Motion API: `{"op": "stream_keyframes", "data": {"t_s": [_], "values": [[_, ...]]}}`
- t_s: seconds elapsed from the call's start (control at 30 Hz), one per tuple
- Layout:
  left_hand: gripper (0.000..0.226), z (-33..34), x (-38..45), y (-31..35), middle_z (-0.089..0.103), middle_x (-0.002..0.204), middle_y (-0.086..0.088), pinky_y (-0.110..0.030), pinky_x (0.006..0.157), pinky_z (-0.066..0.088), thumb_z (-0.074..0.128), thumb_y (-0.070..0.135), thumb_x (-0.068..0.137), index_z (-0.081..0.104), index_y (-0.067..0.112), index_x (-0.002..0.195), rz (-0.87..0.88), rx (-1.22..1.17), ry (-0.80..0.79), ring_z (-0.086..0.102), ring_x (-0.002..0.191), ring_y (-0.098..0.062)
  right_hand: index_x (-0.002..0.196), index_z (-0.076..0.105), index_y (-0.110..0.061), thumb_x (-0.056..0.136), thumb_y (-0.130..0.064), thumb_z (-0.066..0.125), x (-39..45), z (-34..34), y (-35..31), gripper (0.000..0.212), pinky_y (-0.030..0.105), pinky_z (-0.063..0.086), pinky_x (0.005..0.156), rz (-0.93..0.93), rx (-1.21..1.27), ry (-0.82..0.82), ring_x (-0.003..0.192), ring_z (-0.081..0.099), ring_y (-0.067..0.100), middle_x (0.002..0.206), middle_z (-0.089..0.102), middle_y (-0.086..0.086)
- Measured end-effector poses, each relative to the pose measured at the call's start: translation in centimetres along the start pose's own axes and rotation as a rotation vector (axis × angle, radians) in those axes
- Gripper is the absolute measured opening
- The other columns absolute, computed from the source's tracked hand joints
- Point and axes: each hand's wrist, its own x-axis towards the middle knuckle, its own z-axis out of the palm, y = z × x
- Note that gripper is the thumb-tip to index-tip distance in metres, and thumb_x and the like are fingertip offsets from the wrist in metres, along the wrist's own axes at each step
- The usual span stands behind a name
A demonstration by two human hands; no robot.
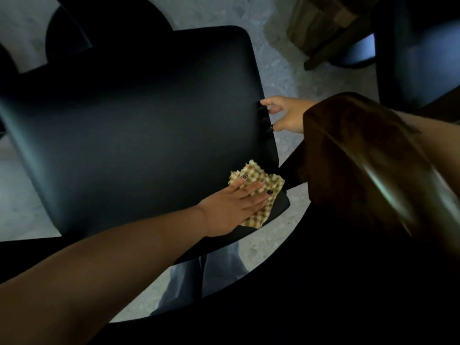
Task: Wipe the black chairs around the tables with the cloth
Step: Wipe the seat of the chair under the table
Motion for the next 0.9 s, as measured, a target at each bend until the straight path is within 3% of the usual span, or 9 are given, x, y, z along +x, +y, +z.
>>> {"op": "stream_keyframes", "data": {"t_s": [0.13,0.33,0.4,0.47,0.5,0.57,0.67,0.77,0.9], "values": [[0.067,0.4,-2.1,-2.0,-0.006,0.164,-0.005,-0.045,0.104,-0.030,0.036,0.014,0.097,0.002,0.011,0.155,0.228,0.124,-0.036,-0.030,0.140,-0.028,0.150,0.025,-0.016,0.094,-0.014,0.058,-0.5,-3.6,-2.3,0.066,0.021,0.026,0.099,-0.128,-0.423,-0.017,0.137,0.032,0.024,0.154,0.028,0.010],[0.063,-0.5,-8.6,-10.7,-0.003,0.163,-0.007,-0.042,0.108,-0.026,0.031,0.012,0.100,0.000,0.009,0.155,0.378,0.236,-0.184,-0.033,0.135,-0.032,0.151,0.021,-0.019,0.096,-0.020,0.052,0.2,-7.0,-8.0,0.063,0.039,0.029,0.113,-0.225,-0.623,0.020,0.138,0.030,0.029,0.155,0.023,0.010],[0.059,-2.4,-11.5,-15.3,0.023,0.159,-0.015,-0.046,0.118,0.000,0.036,0.010,0.094,0.023,0.003,0.152,0.269,0.211,0.002,0.001,0.146,-0.036,0.151,0.020,-0.017,0.096,-0.021,0.050,0.9,-6.9,-9.9,0.063,0.041,0.030,0.112,-0.217,-0.640,0.026,0.138,0.030,0.031,0.155,0.022,0.012],[0.045,-4.4,-13.9,-19.8,0.055,0.134,-0.025,-0.044,0.110,0.034,0.047,0.007,0.086,0.057,-0.006,0.128,0.018,0.132,0.240,0.051,0.124,-0.043,0.152,0.020,-0.016,0.096,-0.021,0.049,1.7,-6.5,-11.3,0.063,0.039,0.030,0.112,-0.203,-0.625,0.032,0.139,0.029,0.033,0.155,0.022,0.015],[0.041,-4.8,-14.8,-21.9,0.056,0.129,-0.031,-0.044,0.109,0.035,0.051,0.001,0.084,0.060,-0.010,0.123,-0.163,0.050,0.308,0.055,0.118,-0.048,0.151,0.021,-0.015,0.096,-0.020,0.049,2.1,-6.2,-11.8,0.062,0.037,0.031,0.111,-0.199,-0.607,0.045,0.138,0.030,0.033,0.154,0.023,0.015],[0.051,-5.5,-15.1,-25.4,0.038,0.143,-0.036,-0.053,0.113,0.023,0.049,-0.009,0.086,0.044,-0.013,0.137,-0.557,-0.079,0.334,0.035,0.133,-0.051,0.149,0.027,-0.011,0.095,-0.016,0.047,3.0,-5.7,-12.7,0.058,0.034,0.034,0.107,-0.188,-0.561,0.094,0.135,0.035,0.034,0.151,0.030,0.018],[0.055,-5.5,-11.7,-27.5,0.010,0.159,-0.026,-0.053,0.119,0.009,0.034,0.006,0.100,0.017,-0.003,0.152,-1.014,-0.278,0.249,0.009,0.146,-0.045,0.143,0.035,-0.005,0.092,-0.013,0.047,4.3,-4.9,-12.9,0.053,0.036,0.040,0.104,-0.128,-0.504,0.165,0.127,0.043,0.036,0.144,0.037,0.020],[0.056,-5.3,-5.6,-26.4,0.006,0.162,-0.017,-0.052,0.119,0.005,0.028,0.021,0.103,0.013,0.008,0.155,-1.066,-0.345,0.247,0.005,0.147,-0.040,0.140,0.039,-0.004,0.091,-0.012,0.047,5.4,-4.4,-12.2,0.051,0.036,0.037,0.106,-0.075,-0.398,0.247,0.128,0.041,0.035,0.144,0.033,0.018],[0.055,-6.4,0.9,-20.8,0.009,0.164,-0.002,-0.050,0.116,-0.011,0.037,0.026,0.101,0.023,0.023,0.154,-0.805,-0.367,0.428,-0.005,0.149,-0.033,0.135,0.046,-0.002,0.090,-0.011,0.046,6.1,-4.6,-12.1,0.046,0.030,0.036,0.102,-0.043,-0.266,0.415,0.128,0.044,0.033,0.140,0.045,0.019]]}}
